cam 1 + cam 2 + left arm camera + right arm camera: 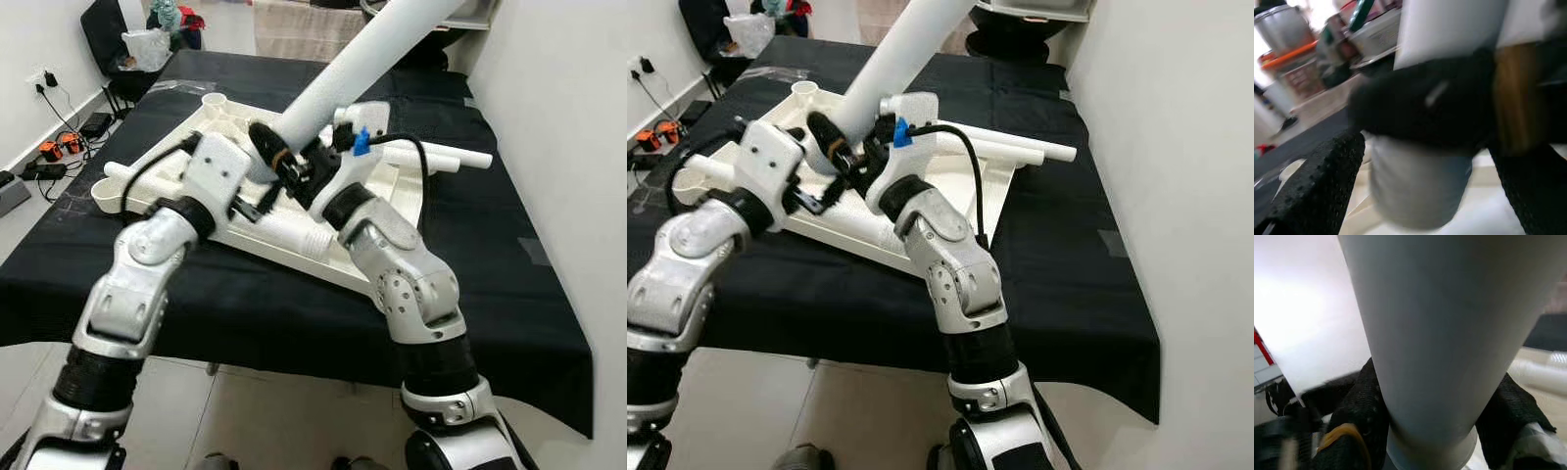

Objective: Building children table

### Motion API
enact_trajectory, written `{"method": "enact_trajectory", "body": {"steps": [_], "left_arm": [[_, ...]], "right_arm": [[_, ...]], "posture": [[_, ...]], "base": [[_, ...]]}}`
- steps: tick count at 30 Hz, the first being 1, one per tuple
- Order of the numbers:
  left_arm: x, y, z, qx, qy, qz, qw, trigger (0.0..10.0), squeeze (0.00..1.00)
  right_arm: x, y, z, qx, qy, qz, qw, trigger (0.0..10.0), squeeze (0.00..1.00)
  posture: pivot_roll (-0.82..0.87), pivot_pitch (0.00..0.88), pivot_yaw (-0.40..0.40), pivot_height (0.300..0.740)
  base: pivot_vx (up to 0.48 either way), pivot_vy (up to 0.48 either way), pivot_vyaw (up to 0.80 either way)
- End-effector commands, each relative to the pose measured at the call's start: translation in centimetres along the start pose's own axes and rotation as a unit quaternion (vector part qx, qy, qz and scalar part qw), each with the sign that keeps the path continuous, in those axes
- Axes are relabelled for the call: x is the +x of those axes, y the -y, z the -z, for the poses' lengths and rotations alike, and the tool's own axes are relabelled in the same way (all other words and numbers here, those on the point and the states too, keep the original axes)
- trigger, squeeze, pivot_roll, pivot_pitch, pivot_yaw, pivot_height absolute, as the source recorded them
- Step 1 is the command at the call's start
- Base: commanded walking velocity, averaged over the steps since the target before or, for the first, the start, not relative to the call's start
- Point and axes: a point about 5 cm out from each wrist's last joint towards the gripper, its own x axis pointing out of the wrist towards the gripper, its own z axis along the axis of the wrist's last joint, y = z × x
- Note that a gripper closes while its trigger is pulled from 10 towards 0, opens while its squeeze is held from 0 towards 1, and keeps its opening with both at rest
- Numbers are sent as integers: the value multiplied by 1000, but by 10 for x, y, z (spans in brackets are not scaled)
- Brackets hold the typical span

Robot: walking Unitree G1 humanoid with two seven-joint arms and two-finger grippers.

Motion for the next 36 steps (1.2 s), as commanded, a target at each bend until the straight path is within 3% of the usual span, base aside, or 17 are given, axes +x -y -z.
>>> {"method": "enact_trajectory", "body": {"steps": [1,6,12,17,18,20,36], "left_arm": [[-3,22,4,-4,-9,62,998,10000,0],[-6,32,7,8,-18,85,996,10000,0],[-4,24,9,23,-18,63,998,10000,0],[-3,12,8,54,-21,40,998,10000,0],[-3,7,7,84,-19,37,996,10000,0],[-3,6,6,92,-19,37,995,10000,0],[4,-6,13,95,-21,17,995,10000,0]], "right_arm": [[0,1,-2,3,5,6,1000,0,0],[1,1,-3,2,8,5,1000,0,0],[1,1,-6,1,12,2,1000,0,0],[0,-1,-8,3,15,-5,1000,0,0],[0,-3,-9,3,16,-10,1000,0,0],[0,-3,-9,3,16,-11,1000,0,0],[-2,-11,-8,2,13,-27,1000,0,0]], "posture": [[24,71,-57,740],[24,71,-56,740],[24,71,-56,740],[25,71,-57,740],[25,71,-57,740],[25,71,-57,740],[22,72,-52,740]], "base": [[0,0,0],[0,0,0],[0,0,0],[0,0,0],[0,0,0],[0,0,0],[0,0,0]]}}
